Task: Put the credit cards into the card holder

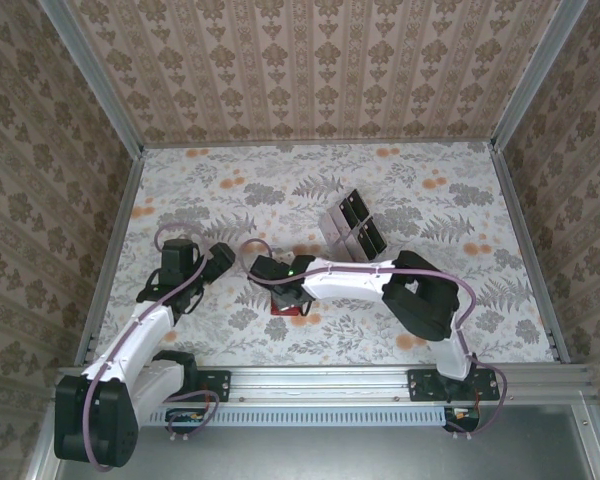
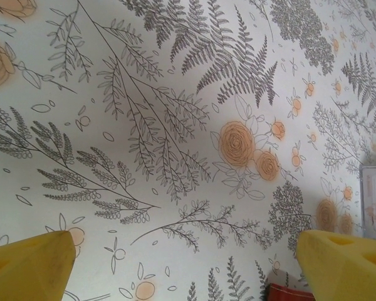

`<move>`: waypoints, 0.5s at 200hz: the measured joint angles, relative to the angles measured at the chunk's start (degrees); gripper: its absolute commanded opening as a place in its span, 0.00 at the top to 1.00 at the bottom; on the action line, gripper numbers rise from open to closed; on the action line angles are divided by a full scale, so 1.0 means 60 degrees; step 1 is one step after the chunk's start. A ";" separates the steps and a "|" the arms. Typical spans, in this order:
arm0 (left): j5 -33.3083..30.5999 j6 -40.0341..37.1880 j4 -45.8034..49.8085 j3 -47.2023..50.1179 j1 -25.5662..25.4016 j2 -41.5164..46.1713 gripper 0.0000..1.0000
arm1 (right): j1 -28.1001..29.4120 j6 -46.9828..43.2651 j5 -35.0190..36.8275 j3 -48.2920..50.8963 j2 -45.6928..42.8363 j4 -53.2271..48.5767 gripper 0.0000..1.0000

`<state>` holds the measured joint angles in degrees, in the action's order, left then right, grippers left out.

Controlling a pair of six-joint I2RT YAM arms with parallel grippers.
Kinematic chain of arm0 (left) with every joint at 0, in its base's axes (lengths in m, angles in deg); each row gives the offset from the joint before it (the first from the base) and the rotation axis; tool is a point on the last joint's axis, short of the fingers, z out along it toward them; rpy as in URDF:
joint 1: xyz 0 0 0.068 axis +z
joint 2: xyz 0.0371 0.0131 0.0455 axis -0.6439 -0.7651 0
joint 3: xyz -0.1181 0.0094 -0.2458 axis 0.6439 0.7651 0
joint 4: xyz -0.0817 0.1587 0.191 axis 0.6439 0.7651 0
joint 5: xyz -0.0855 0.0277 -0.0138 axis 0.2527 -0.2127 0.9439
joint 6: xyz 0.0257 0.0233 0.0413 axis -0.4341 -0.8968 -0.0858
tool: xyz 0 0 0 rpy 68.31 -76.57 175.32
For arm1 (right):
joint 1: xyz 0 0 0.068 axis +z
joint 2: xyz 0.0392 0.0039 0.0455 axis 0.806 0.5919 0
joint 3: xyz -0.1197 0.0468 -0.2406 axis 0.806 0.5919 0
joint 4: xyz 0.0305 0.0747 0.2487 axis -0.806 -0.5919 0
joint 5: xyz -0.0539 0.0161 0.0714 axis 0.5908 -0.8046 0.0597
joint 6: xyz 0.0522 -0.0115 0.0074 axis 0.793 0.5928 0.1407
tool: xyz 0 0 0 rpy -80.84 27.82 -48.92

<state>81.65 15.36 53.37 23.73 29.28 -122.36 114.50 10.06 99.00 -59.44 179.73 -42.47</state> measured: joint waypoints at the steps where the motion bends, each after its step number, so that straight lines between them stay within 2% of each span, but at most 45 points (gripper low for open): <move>1: 0.0015 -0.0004 0.0000 0.0000 0.0000 0.0000 0.00 | -0.0007 -0.0007 -0.0007 0.0033 -0.0025 0.0022 1.00; 49: 0.0430 -0.0011 -0.0197 0.0000 -0.0448 -0.0248 0.00 | -0.0280 -0.0204 -0.0339 0.0849 -0.0936 0.0448 1.00; 100: 0.0565 0.0353 -0.1282 0.0000 -0.1654 -0.1027 0.00 | -0.0302 -0.0233 -0.0499 0.0911 -0.1330 0.0900 1.00</move>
<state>85.04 17.48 45.68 23.73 19.36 -128.52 112.69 8.66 96.00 -53.97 171.75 -37.07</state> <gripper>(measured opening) 0.997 0.064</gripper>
